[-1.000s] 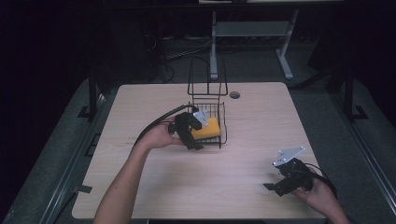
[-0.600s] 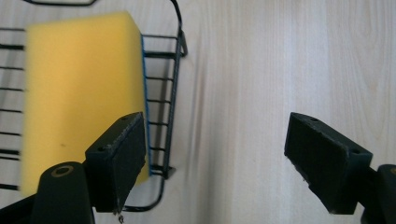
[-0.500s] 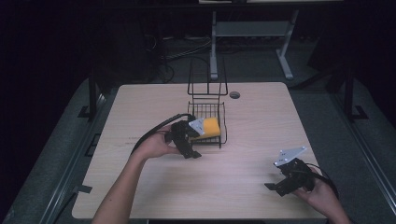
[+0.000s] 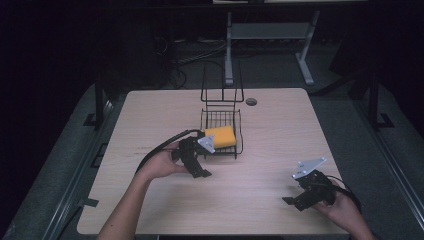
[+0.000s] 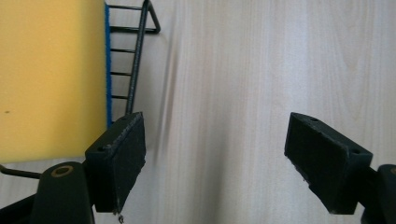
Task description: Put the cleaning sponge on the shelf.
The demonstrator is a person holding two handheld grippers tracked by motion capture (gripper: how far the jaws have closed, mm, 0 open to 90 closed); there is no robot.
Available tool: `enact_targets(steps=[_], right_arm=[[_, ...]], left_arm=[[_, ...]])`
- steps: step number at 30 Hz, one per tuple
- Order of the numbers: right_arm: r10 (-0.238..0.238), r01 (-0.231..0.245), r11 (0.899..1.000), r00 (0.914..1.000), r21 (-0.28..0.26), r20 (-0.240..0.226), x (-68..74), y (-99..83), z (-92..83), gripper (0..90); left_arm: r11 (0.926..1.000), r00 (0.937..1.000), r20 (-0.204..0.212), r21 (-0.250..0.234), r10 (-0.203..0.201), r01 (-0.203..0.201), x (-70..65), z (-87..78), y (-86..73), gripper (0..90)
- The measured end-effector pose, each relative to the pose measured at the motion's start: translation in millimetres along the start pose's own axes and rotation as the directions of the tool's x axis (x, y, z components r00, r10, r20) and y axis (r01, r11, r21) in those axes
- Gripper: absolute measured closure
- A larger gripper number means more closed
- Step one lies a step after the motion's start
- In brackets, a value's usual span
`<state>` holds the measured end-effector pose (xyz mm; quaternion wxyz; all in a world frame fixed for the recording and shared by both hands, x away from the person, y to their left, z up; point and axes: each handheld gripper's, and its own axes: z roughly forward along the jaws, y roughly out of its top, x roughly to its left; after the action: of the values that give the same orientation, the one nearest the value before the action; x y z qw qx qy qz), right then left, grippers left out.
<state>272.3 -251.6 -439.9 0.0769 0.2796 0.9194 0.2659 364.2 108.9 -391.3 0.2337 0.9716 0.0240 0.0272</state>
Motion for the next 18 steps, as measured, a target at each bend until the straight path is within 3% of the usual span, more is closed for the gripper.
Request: enact_targets(steps=[5, 14, 18], right_arm=[[0.001, -0.001, 1.0, 1.0, 0.001, -0.002, 0.3, 0.5, 0.5, 13.6], [-0.003, 0.003, 1.0, 1.0, 0.0, -0.005, 0.7, 1.2, 0.6, 13.6], [-0.001, 0.001, 1.0, 1.0, -0.001, -0.001, -0.4, -0.1, -1.2, 13.7]], left_arm=[[1.0, 1.0, 0.004, 0.005, -0.004, 0.004, -7.9, 1.7, -5.0, 20.0], [1.0, 1.0, -0.004, 0.001, 0.007, -0.007, -12.6, -3.2, -6.1, 20.0], [1.0, 1.0, -0.006, -0.002, -0.006, 0.006, -12.8, -3.8, -9.9, 20.0]])
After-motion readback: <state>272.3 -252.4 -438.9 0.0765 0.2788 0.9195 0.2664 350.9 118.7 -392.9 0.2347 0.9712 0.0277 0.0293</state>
